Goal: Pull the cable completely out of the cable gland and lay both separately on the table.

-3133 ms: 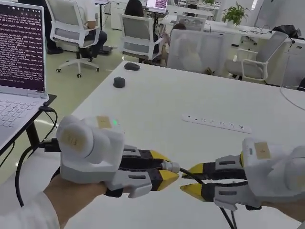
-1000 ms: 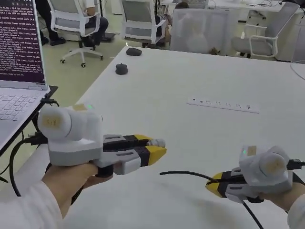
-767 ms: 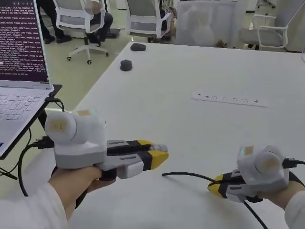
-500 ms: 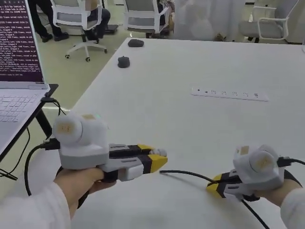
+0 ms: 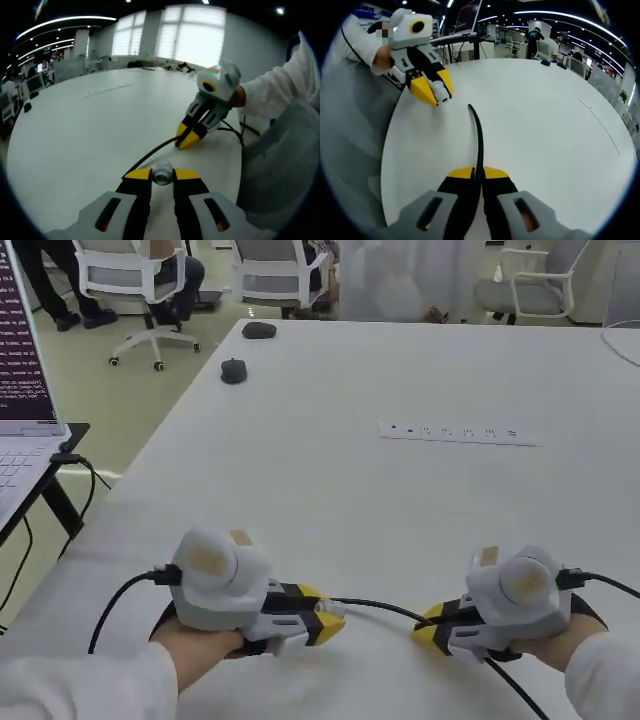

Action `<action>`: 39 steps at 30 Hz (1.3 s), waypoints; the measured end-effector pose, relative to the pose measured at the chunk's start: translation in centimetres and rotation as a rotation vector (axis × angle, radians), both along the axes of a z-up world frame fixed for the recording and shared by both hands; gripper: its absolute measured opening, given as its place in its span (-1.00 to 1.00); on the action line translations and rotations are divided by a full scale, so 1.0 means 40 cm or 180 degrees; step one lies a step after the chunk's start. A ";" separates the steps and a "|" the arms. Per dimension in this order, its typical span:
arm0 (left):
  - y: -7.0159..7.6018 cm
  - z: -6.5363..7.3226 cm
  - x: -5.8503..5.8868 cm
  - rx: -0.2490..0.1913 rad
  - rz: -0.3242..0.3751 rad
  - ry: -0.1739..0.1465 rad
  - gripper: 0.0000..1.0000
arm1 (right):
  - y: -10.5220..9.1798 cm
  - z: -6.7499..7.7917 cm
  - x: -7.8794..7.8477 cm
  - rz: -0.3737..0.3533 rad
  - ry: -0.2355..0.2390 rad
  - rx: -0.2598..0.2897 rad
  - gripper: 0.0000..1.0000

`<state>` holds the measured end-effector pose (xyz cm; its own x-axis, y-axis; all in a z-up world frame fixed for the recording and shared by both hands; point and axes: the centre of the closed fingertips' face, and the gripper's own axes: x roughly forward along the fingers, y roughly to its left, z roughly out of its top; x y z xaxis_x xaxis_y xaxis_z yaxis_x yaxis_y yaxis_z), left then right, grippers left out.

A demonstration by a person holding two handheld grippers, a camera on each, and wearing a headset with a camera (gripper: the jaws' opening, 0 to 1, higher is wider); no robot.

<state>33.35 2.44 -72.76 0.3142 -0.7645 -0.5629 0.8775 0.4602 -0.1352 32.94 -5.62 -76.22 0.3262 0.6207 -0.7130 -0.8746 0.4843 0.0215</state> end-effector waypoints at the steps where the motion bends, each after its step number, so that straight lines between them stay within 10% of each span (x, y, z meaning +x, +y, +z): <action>1: 0.000 -0.010 0.002 0.0051 -0.0019 -0.0034 -0.67 | 0.000 0.000 0.000 -0.0004 0.0003 -0.0002 -0.90; 12: 0.007 -0.079 0.000 0.0234 -0.0025 -0.0111 -0.67 | -0.006 -0.002 -0.001 -0.0028 -0.0023 0.0011 -0.89; 25: 0.001 -0.073 0.009 0.0125 0.0058 -0.0182 -0.66 | 0.005 0.000 -0.016 -0.0017 -0.0049 0.0103 -0.75; 39: 0.015 -0.062 0.006 0.0067 0.0109 -0.0047 -0.60 | 0.000 0.002 -0.003 -0.0140 -0.0149 0.0242 -0.92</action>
